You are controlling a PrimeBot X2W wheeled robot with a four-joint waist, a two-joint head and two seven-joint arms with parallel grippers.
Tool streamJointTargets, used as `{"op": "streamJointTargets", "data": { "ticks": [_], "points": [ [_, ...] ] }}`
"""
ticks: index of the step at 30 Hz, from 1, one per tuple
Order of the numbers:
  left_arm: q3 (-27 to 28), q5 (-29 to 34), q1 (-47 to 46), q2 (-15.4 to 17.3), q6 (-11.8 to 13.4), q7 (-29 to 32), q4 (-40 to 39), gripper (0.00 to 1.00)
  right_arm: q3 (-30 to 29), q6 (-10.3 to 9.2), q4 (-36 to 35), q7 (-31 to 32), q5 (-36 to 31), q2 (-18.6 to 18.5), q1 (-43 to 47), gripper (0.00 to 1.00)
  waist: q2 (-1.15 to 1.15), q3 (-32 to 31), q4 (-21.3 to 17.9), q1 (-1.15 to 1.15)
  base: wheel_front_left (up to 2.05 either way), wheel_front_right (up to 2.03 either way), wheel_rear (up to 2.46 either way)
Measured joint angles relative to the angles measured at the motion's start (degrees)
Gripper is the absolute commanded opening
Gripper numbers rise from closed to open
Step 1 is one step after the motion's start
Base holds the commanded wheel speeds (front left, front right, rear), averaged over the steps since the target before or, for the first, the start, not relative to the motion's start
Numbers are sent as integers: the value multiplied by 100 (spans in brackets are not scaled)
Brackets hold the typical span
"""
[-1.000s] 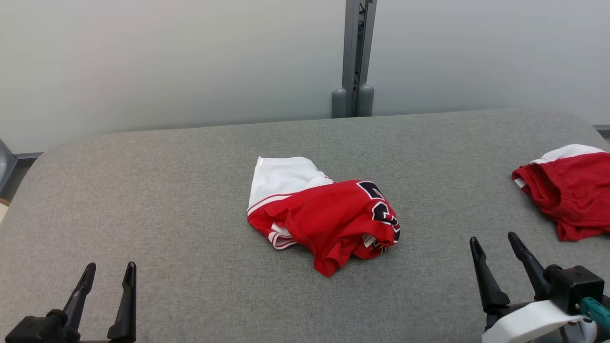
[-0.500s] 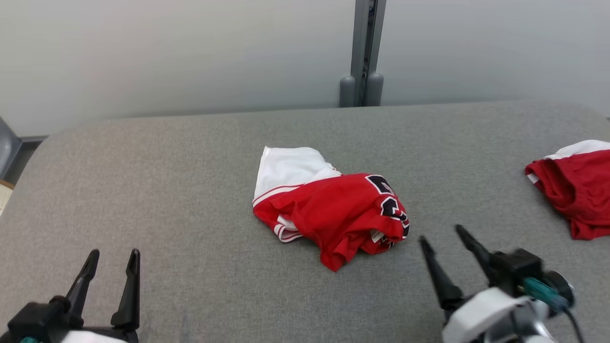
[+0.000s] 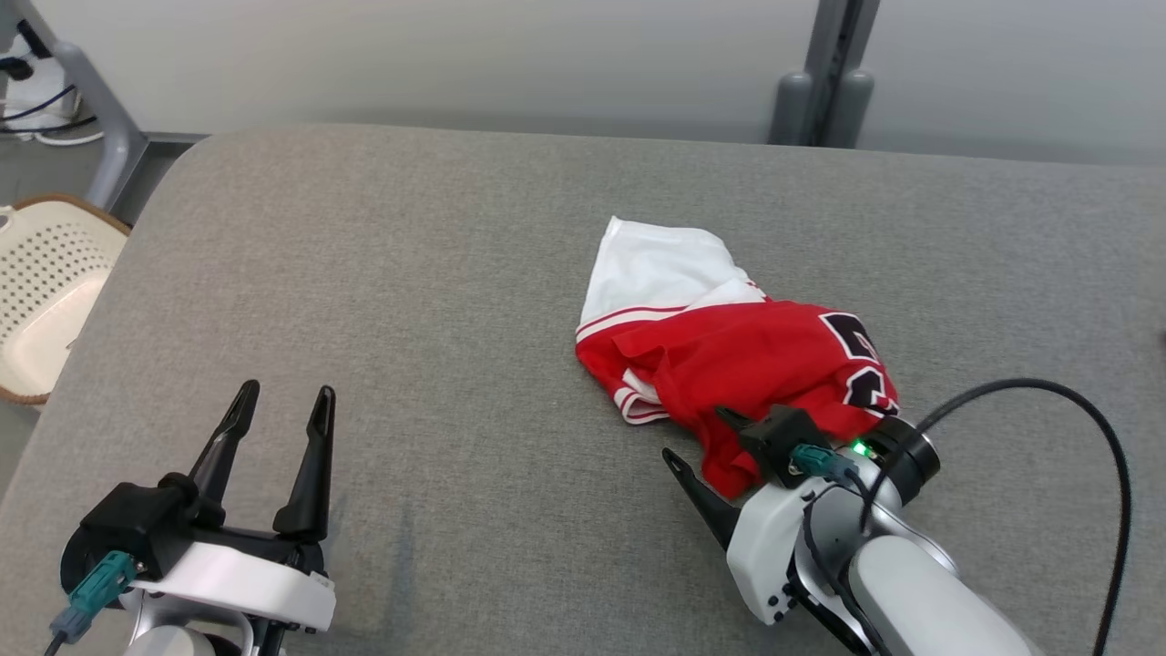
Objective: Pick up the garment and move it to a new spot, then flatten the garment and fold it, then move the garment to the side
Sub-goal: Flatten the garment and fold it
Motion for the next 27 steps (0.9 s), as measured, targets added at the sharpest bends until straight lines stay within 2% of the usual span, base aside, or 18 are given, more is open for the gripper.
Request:
{"op": "streamJointTargets", "data": {
  "ticks": [7,8,9,10,15,18,23,24,27],
  "points": [
    [-37,36,-269,-120,-162,-157,334,100,218,0,1203,-189,-96,121,-730,100,0,216,318,0,0,0,0],
    [-38,42,-292,-141,-179,-174,363,100,176,0,1352,-216,-111,160,-797,50,0,236,340,0,0,0,0],
    [-44,44,-314,-160,-198,-177,383,100,153,0,1483,-255,-110,192,-842,9,0,251,357,0,0,0,0],
    [-41,54,-321,-172,-211,-181,403,100,129,0,1588,-294,-99,230,-873,0,0,266,364,0,0,0,0],
    [16,90,-324,-203,-254,-226,476,100,-62,0,1648,-700,0,338,-934,0,0,304,291,0,0,0,0],
    [83,120,-315,-198,-257,-234,502,100,-400,0,1277,-949,55,348,-817,0,0,292,135,0,0,0,0],
    [170,143,-267,-171,-235,-247,457,100,-1232,0,450,-1010,36,233,-304,0,0,259,-106,0,0,0,0],
    [170,143,-267,-171,-235,-247,457,100,-1232,0,450,-1010,36,233,-304,0,0,259,-106,0,0,0,0],
    [250,158,-196,-140,-212,-248,397,100,-2038,-1,-300,-858,-151,154,235,0,0,263,-303,0,0,0,0]
  ]
}}
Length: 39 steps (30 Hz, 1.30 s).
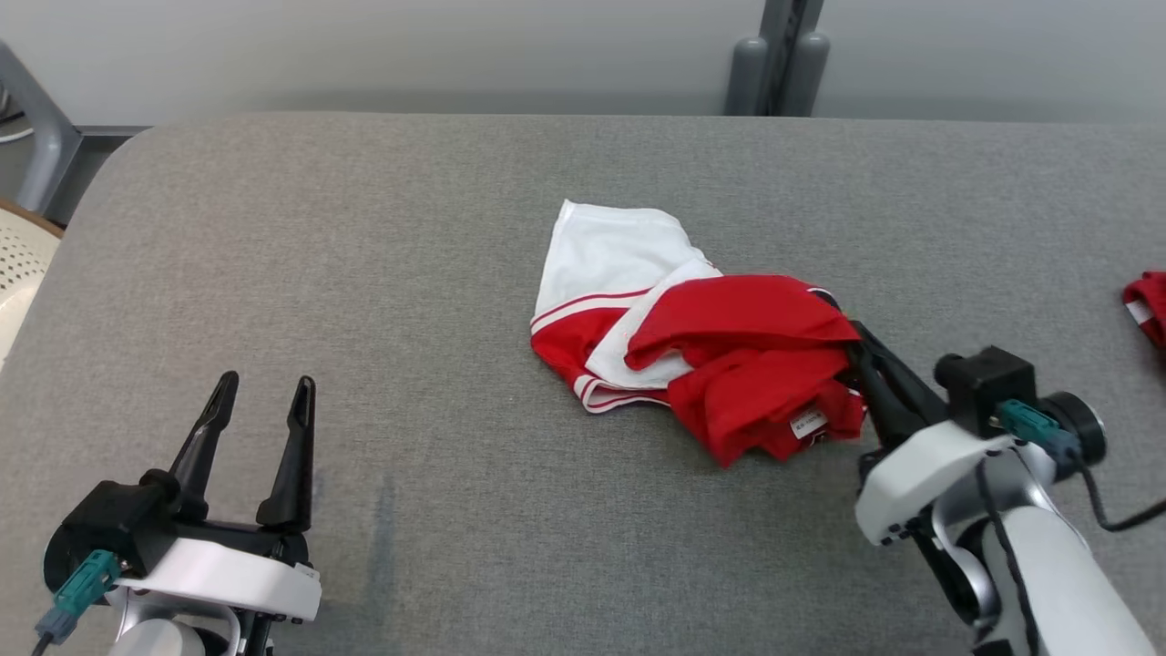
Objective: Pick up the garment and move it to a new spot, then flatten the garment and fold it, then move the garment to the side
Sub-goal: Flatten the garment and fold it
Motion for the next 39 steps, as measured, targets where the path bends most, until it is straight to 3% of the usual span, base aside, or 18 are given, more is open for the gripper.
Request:
{"op": "streamJointTargets", "data": {
  "ticks": [4,9,15,21,22,23,29,39],
  "points": [
    [7,33,40,15,18,0,-73,100,-889,1,-561,149,-90,47,546,0,0,25,-156,0,0,0,0],
    [-2,36,40,33,60,4,-147,100,-2025,0,-693,223,-11,183,1046,0,0,72,-250,0,0,0,0],
    [-11,44,40,81,107,29,-209,100,-3117,1,32,102,408,279,1300,0,0,124,-322,0,0,0,0],
    [-4,45,33,118,121,58,-247,100,-3497,1,1035,-142,672,314,1139,0,0,180,-355,0,0,0,0],
    [-2,47,33,124,129,59,-252,100,-3519,1,1220,-182,757,311,1063,35,0,184,-357,0,0,0,0],
    [-1,49,33,135,131,59,-254,100,-3494,1,1349,-253,761,312,1001,100,0,186,-360,0,0,0,0],
    [27,49,55,160,213,75,-293,100,-2983,0,1327,-753,970,319,746,100,0,133,-383,0,0,0,0],
    [97,7,408,202,367,85,-381,100,-1938,0,-746,-624,598,280,1179,100,0,-174,-477,0,0,0,0]
  ]
}}
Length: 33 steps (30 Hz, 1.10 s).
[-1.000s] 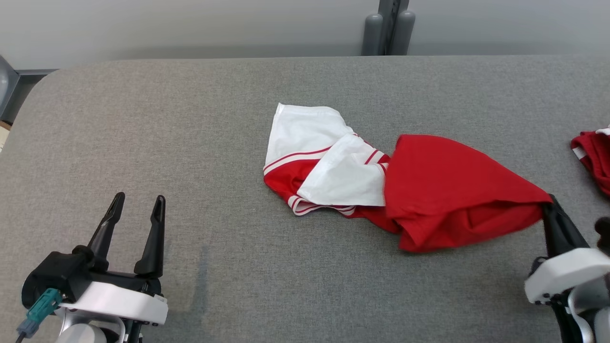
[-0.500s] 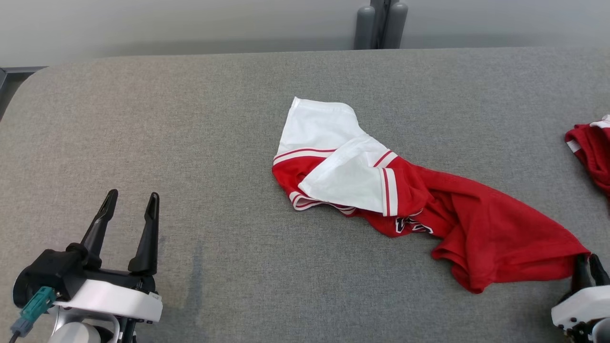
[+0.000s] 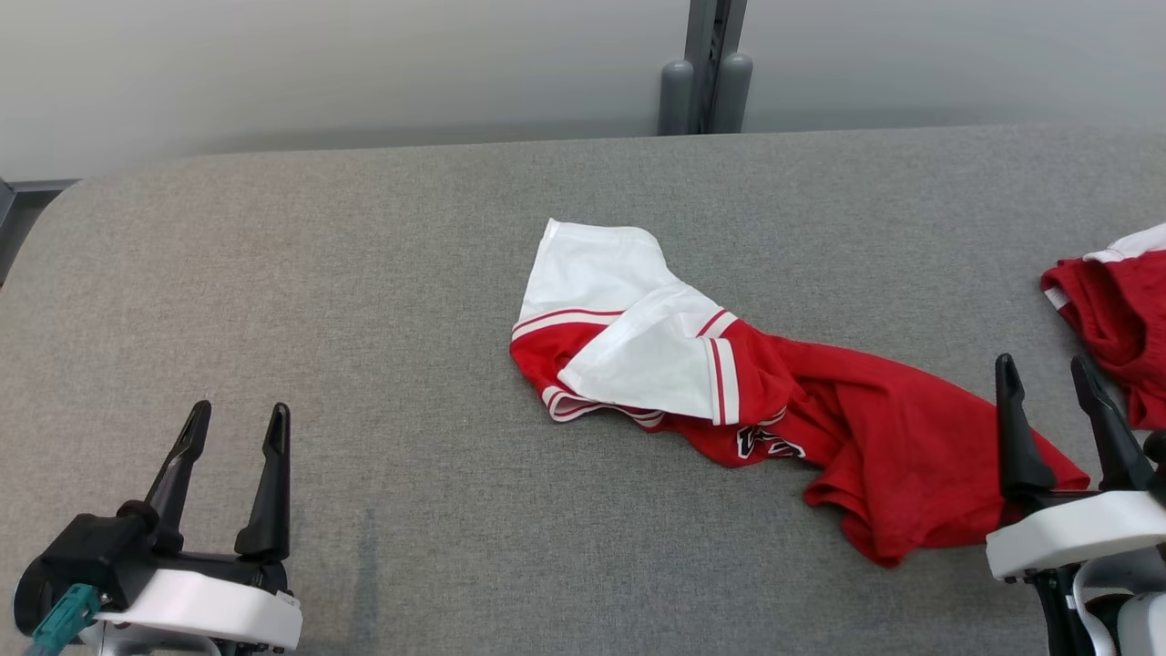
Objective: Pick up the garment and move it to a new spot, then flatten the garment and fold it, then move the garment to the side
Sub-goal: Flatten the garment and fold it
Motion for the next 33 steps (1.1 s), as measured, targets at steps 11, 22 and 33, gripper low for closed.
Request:
{"op": "streamJointTargets", "data": {
  "ticks": [11,22,33],
  "points": [
    [25,-73,522,-14,247,51,-152,100,536,0,-1148,517,-977,9,609,100,0,-416,-58,0,0,0,0],
    [45,-120,728,27,353,143,-320,100,552,0,-1300,631,-904,29,821,100,0,-452,-86,0,0,0,0],
    [5,-129,722,58,400,205,-404,100,559,0,-1295,632,-738,32,829,100,0,-391,-56,0,0,0,0]
  ]
}}
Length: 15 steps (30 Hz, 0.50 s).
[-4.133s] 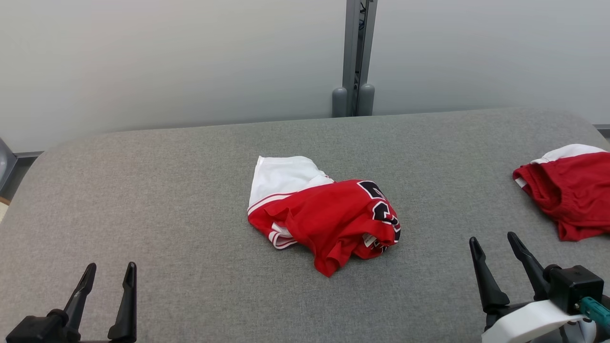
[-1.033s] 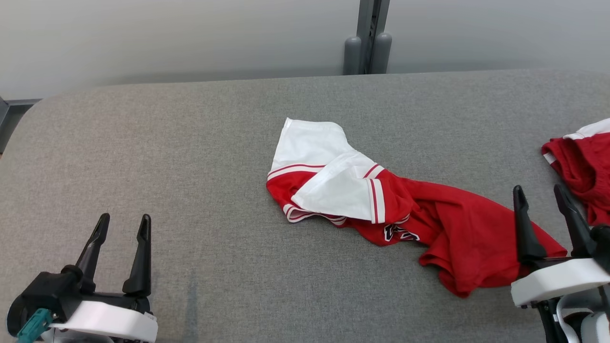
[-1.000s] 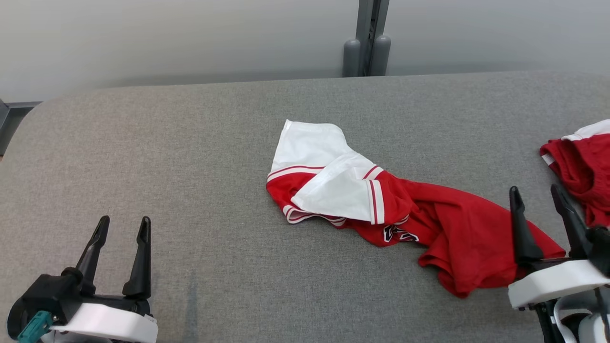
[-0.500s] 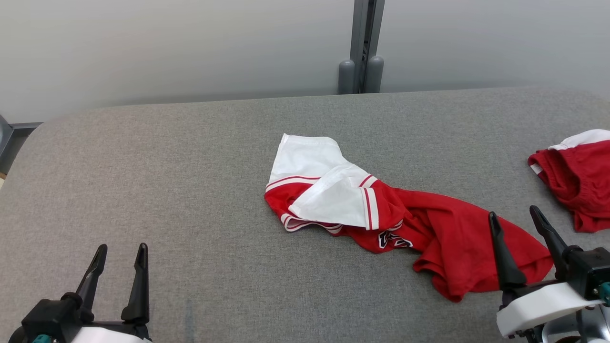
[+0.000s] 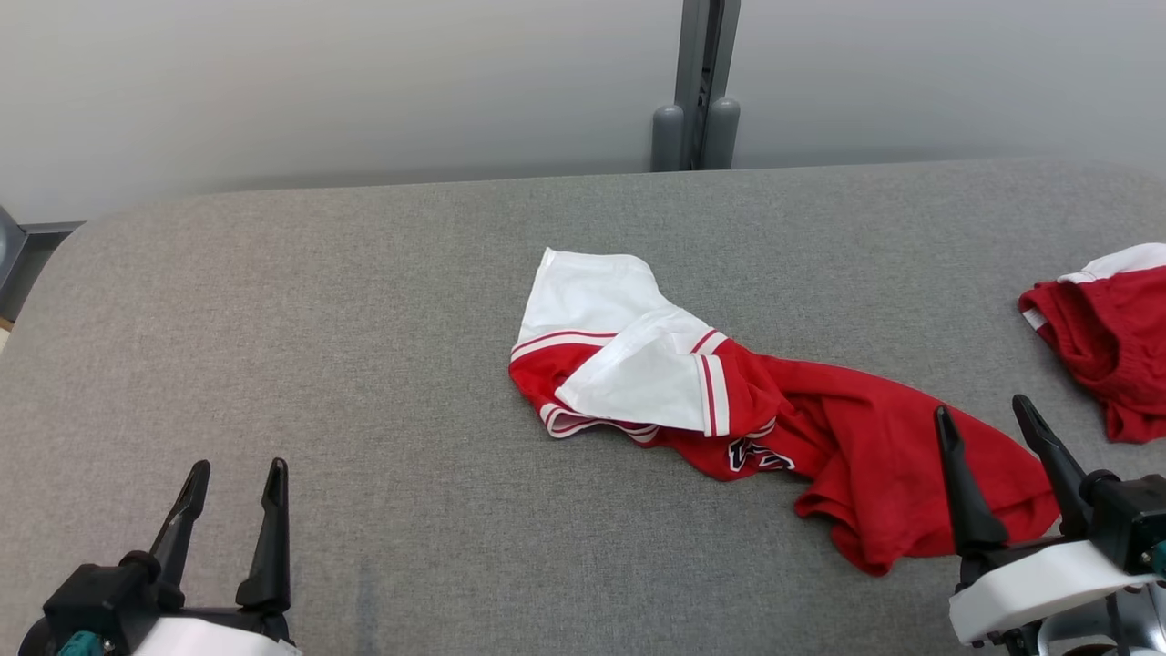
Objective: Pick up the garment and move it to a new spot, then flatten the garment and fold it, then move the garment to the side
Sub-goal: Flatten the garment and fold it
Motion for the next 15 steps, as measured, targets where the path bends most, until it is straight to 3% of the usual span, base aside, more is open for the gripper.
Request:
{"op": "streamJointTargets", "data": {
  "ticks": [7,15],
  "points": [
    [-308,-42,-692,-12,-232,404,-40,100,-44,0,-16,-20,49,1,-116,100,0,213,22,0,0,0,0],
    [-1379,-138,-2363,-541,-1122,1506,827,100,124,0,32,-114,113,4,-429,100,0,655,-176,0,0,0,0]
  ]
}}
